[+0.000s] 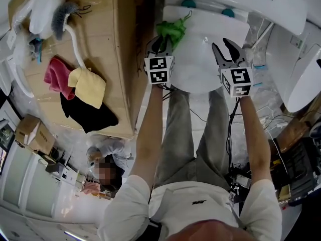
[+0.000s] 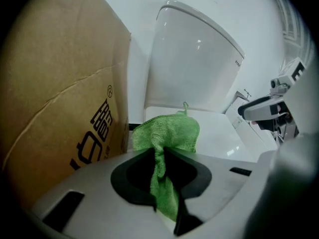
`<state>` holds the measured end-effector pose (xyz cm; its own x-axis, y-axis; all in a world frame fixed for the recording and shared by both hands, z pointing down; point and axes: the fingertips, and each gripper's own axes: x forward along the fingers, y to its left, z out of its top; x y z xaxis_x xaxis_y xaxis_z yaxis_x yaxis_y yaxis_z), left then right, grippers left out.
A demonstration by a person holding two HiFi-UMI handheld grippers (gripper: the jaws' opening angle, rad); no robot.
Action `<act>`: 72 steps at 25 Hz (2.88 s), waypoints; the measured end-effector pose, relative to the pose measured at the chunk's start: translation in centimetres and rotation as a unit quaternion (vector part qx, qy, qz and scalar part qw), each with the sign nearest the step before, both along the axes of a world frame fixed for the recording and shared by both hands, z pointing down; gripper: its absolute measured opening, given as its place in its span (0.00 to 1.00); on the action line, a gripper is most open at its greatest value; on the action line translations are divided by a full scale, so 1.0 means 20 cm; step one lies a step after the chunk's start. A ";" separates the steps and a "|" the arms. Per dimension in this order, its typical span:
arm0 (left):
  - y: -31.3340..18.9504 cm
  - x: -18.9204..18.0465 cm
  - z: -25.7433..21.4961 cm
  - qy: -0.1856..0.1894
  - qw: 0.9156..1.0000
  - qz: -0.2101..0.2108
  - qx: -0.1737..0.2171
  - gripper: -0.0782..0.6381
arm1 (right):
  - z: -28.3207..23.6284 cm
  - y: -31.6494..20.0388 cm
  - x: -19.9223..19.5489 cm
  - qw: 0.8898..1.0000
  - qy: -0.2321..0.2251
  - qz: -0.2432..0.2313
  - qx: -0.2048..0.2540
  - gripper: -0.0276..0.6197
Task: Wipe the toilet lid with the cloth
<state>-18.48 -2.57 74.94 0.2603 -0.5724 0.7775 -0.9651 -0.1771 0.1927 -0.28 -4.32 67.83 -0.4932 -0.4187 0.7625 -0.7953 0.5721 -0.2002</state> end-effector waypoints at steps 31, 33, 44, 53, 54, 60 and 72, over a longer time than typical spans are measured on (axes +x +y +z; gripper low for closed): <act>0.29 0.59 0.00 -0.022 1.000 0.004 -0.003 0.21 | 0.13 0.22 0.54 0.999 -0.026 0.040 -0.022 0.32; 0.29 0.65 0.00 -0.021 1.000 0.009 -0.002 0.21 | 0.14 0.24 0.58 0.998 -0.028 0.044 -0.024 0.32; 0.31 0.90 0.01 -0.019 0.999 0.030 -0.004 0.21 | 0.13 0.35 0.80 0.997 -0.034 0.062 -0.032 0.32; 0.33 1.12 0.01 -0.013 0.998 0.058 -0.007 0.21 | 0.12 0.42 0.94 0.995 -0.039 0.080 -0.038 0.32; 0.33 1.14 0.01 -0.012 0.998 0.063 -0.008 0.21 | 0.13 0.43 0.96 0.995 -0.039 0.082 -0.039 0.32; 0.36 1.29 0.02 -0.010 0.996 0.086 -0.013 0.21 | 0.13 0.46 1.04 0.995 -0.040 0.087 -0.041 0.32; 0.41 1.56 0.02 -0.001 0.994 0.110 -0.014 0.21 | 0.12 0.55 1.23 0.994 -0.044 0.091 -0.042 0.32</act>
<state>12.67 5.64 75.42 0.3759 -0.4789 0.7934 -0.9037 -0.3791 0.1993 24.32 6.64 70.20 -0.4809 -0.4435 0.7563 -0.8616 0.3988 -0.3140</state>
